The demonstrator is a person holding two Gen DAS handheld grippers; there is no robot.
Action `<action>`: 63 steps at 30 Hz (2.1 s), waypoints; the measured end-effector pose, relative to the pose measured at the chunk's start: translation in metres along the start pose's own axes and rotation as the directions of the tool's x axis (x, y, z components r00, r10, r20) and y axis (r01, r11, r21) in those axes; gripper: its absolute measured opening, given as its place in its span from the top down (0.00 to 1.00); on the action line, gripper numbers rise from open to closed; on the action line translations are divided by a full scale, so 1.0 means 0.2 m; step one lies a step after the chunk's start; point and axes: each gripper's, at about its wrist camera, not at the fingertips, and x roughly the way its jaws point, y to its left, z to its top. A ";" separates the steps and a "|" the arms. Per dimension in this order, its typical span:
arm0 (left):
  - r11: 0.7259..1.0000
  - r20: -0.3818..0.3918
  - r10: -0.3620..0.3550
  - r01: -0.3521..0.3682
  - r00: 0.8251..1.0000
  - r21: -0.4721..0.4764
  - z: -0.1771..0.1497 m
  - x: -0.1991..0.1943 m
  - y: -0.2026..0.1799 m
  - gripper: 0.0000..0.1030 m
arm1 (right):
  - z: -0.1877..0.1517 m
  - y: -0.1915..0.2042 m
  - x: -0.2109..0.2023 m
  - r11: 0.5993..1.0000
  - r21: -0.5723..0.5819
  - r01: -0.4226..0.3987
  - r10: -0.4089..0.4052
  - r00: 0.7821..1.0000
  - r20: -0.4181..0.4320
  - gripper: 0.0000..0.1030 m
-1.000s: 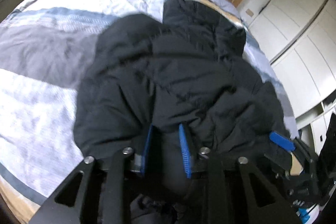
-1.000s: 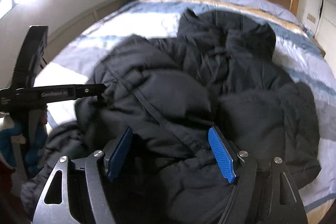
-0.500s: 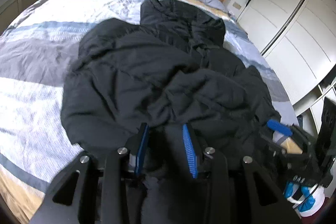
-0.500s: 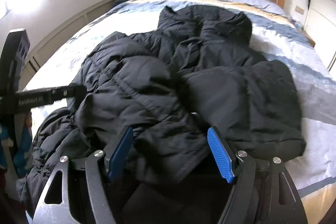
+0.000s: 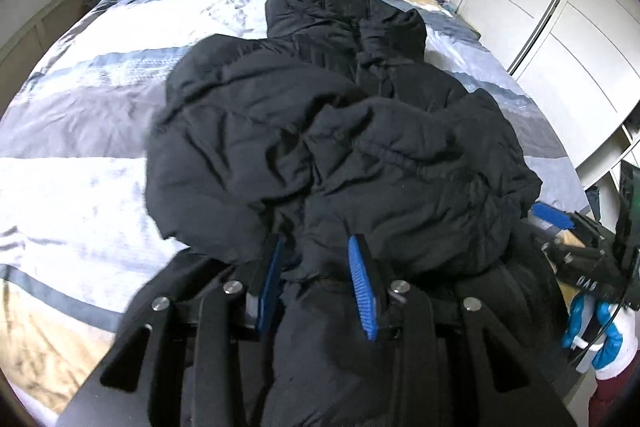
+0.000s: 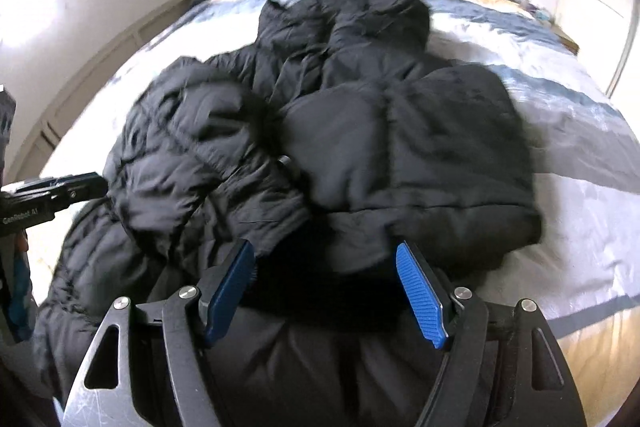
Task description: Fold large clothes
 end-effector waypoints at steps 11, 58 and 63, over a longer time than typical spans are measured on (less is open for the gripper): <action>0.997 0.055 0.018 -0.014 0.998 -0.082 0.32 -0.20 0.17 0.55 | 0.18 -0.31 -0.25 0.998 0.059 0.025 -0.032 0.993 0.116 0.23; 0.967 0.185 0.246 -0.253 0.951 0.013 0.39 0.16 0.16 0.54 | 0.43 -0.44 0.12 0.999 0.047 0.022 -0.025 0.997 0.068 0.23; 0.973 0.159 0.230 -0.233 0.960 0.000 0.54 0.24 0.24 0.54 | 0.55 -0.46 0.17 0.999 0.037 0.013 -0.016 0.997 0.078 0.23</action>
